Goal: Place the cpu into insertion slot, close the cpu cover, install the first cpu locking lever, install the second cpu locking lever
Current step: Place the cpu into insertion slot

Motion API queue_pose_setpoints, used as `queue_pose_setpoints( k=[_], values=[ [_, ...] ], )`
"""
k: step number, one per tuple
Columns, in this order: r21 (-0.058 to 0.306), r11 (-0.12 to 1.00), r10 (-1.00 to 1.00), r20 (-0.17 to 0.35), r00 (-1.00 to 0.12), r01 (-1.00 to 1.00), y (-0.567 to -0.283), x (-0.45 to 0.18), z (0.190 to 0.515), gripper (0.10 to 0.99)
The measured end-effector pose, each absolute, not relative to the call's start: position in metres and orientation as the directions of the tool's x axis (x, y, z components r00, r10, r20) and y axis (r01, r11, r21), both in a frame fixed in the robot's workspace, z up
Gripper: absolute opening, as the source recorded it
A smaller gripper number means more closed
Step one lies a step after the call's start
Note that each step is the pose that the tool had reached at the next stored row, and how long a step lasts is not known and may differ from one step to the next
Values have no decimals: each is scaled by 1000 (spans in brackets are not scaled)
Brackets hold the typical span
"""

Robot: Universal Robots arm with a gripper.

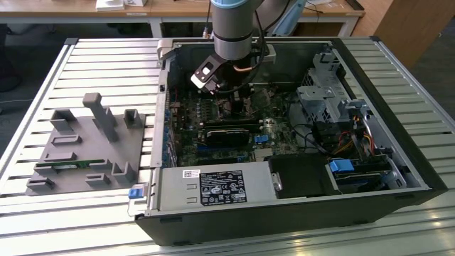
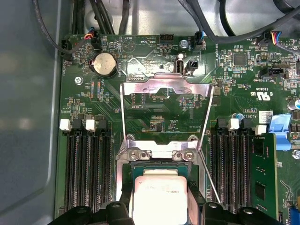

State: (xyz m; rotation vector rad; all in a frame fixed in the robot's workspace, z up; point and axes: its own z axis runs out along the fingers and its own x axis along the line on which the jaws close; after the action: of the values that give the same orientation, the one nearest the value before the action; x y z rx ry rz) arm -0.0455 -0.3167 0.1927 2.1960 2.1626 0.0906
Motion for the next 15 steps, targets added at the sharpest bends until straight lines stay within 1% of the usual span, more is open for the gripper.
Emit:
queue_pose_setpoints(
  k=[3,4,13,15],
  values=[
    [83,-15,1000,1,15,996,-317,-45,193,553],
    [83,-15,1000,1,15,996,-317,-45,193,612],
    [83,-15,1000,1,15,996,-317,-45,193,612],
    [83,-15,1000,1,15,996,-317,-45,193,600]
  ],
)
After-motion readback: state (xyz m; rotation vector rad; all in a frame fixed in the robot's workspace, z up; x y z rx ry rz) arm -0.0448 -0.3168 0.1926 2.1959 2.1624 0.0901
